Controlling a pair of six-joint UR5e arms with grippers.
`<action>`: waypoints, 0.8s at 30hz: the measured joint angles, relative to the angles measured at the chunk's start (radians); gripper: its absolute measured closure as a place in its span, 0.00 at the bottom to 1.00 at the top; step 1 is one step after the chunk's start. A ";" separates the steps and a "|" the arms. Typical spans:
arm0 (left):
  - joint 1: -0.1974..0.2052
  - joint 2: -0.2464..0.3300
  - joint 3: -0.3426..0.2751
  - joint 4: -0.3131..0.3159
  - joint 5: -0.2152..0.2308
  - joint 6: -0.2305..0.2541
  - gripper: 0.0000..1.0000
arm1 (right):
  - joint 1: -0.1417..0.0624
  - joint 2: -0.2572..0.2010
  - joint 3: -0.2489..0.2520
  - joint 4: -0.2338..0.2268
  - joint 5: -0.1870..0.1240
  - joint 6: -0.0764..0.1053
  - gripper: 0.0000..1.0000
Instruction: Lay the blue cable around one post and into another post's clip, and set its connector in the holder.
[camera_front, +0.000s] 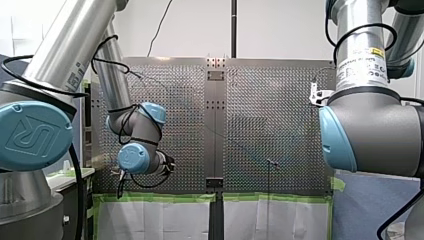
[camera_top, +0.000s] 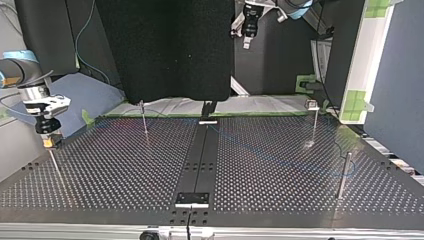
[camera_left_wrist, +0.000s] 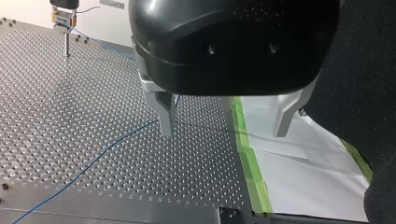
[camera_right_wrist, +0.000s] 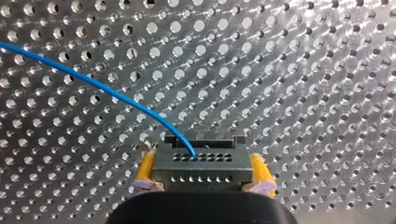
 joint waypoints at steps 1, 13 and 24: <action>0.000 0.000 0.000 -0.001 0.000 0.000 0.00 | 0.000 0.000 0.000 -0.001 0.000 0.000 0.73; 0.000 0.000 0.000 -0.003 -0.001 0.002 0.00 | 0.000 0.003 -0.001 -0.014 -0.004 0.012 0.73; 0.000 0.000 0.000 -0.006 0.000 0.002 0.00 | 0.000 0.010 -0.001 -0.024 -0.004 0.013 0.73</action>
